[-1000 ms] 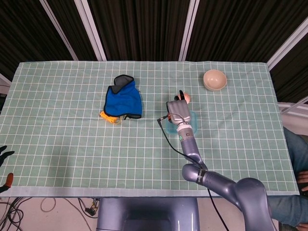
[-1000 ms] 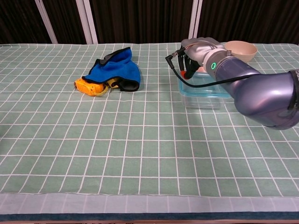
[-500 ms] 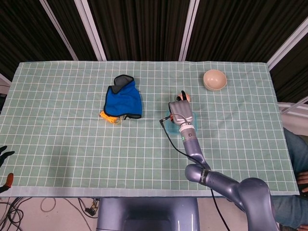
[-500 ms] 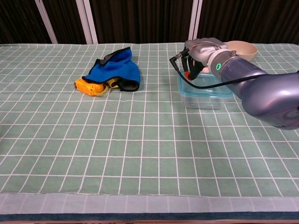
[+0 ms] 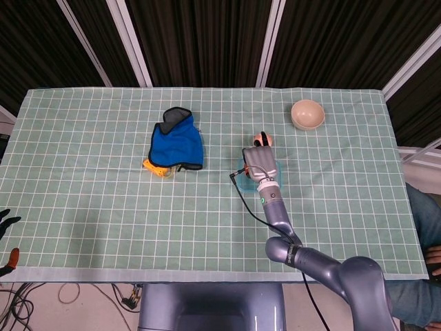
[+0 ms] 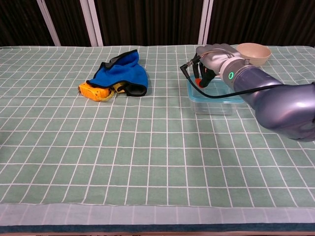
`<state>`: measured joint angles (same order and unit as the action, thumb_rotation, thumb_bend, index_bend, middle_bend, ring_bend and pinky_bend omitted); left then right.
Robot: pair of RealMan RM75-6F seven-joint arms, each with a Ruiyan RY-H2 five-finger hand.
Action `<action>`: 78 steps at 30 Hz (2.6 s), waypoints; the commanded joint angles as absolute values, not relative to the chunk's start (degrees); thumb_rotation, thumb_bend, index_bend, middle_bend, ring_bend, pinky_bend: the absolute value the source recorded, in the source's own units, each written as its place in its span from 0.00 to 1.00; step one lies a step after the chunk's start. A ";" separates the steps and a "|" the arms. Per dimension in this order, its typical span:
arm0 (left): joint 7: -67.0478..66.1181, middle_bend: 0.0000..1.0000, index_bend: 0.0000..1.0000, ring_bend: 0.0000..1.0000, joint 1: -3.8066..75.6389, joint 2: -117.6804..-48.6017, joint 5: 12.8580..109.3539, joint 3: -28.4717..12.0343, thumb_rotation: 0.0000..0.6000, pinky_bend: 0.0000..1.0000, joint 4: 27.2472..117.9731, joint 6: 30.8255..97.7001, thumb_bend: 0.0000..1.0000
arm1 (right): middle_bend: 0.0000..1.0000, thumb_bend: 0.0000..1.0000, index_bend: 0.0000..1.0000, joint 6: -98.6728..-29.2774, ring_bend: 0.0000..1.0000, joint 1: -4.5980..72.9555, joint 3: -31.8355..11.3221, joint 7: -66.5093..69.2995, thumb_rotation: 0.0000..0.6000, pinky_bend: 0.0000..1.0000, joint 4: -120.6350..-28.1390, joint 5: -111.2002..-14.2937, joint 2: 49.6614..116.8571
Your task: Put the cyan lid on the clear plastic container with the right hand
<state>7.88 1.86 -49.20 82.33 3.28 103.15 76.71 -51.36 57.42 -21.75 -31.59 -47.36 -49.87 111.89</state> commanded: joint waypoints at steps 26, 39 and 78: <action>7.87 0.00 0.16 0.00 1.91 -49.05 82.07 3.30 1.00 0.00 103.35 76.39 0.52 | 0.57 0.48 0.70 -46.45 0.25 58.55 -22.55 -34.90 1.00 0.00 -46.54 -46.27 111.21; 7.75 0.00 0.16 0.00 1.85 -49.12 82.02 3.25 1.00 0.00 103.36 76.52 0.52 | 0.57 0.48 0.69 -44.03 0.25 58.81 -21.85 -37.96 1.00 0.00 -47.75 -42.42 110.18; 7.64 0.00 0.16 0.00 1.75 -49.35 82.06 3.24 1.00 0.00 103.09 76.63 0.52 | 0.57 0.48 0.70 -41.89 0.25 60.76 -19.58 -42.75 1.00 0.00 -48.91 -35.53 109.03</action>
<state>7.64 1.75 -49.35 82.06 3.25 103.09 76.63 -41.87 60.74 -19.59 -42.76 -48.89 -35.54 109.05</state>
